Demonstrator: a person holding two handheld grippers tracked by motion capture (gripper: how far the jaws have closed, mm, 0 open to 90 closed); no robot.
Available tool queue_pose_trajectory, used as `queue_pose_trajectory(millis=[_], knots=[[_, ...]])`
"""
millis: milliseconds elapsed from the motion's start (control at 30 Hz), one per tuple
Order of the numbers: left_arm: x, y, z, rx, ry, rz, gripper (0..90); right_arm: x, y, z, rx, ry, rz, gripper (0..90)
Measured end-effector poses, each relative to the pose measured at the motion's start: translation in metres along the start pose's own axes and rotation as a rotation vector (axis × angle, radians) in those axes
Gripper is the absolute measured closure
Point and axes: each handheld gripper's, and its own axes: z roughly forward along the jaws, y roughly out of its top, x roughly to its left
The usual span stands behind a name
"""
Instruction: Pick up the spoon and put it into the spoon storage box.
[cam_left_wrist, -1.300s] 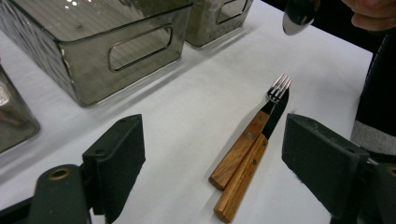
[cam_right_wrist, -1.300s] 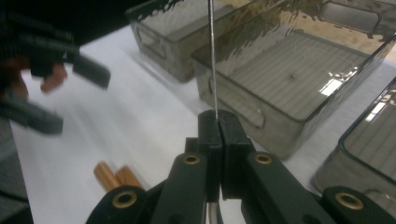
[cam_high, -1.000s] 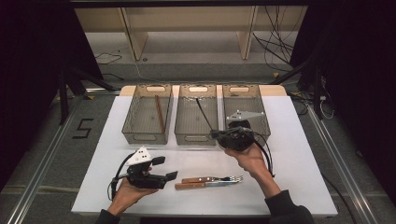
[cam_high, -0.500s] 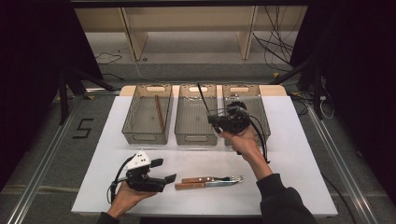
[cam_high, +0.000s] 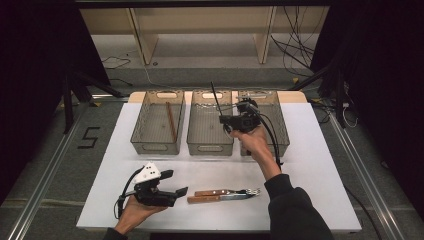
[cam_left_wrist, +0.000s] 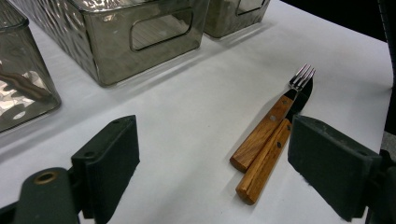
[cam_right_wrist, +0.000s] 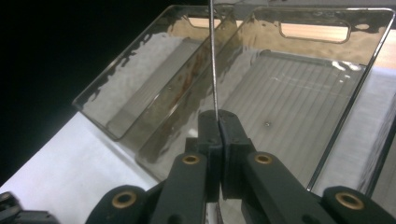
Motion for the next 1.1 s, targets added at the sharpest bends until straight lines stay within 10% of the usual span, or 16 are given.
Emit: queue_pose_trajectory(millis=[1100], knots=[[-0.002,0.001,0.001,0.002,-0.008,0.014,16.2,-0.011,-0.006,0.052,0.113,-0.124,0.01,89.0]])
